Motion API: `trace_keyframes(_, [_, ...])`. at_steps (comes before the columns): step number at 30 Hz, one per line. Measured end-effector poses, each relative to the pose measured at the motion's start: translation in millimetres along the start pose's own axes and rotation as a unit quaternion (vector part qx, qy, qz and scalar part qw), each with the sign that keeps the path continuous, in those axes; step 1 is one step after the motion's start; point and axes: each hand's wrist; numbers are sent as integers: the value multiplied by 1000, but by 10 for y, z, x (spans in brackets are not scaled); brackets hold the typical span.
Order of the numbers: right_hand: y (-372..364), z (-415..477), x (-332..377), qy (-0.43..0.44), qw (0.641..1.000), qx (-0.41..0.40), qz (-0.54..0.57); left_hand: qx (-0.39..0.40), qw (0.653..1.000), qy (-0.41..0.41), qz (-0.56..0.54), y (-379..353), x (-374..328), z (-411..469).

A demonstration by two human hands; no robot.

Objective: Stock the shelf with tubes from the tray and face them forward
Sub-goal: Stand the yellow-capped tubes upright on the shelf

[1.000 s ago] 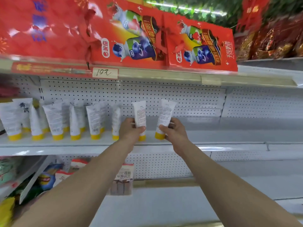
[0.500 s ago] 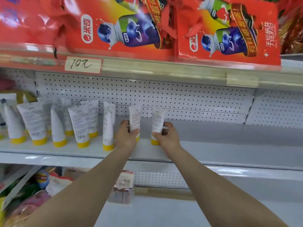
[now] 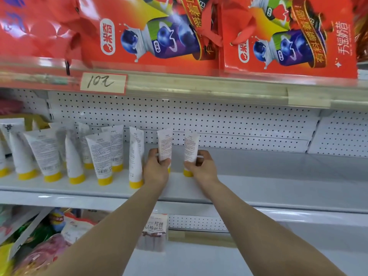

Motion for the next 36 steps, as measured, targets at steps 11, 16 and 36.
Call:
trace_keyframes(11, [56,-253,220,-29,995,-31,-93,12,997,64,27,33,-164,-268])
trace_keyframes(16, [217,-694,540,-43,986,-54,-154,74,992,74,67,204,-403,-626])
trace_keyframes(36, [-352,-3019,1184,14,900,-10,-435,120,941,-78,308,2067,-410,-2250])
Point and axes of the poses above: each hand's wrist, its own z-axis towards the middle knuckle, its own y-axis out of the back of the hand, x = y × z, and after that the axes turned 6 degrees about x, right-handed
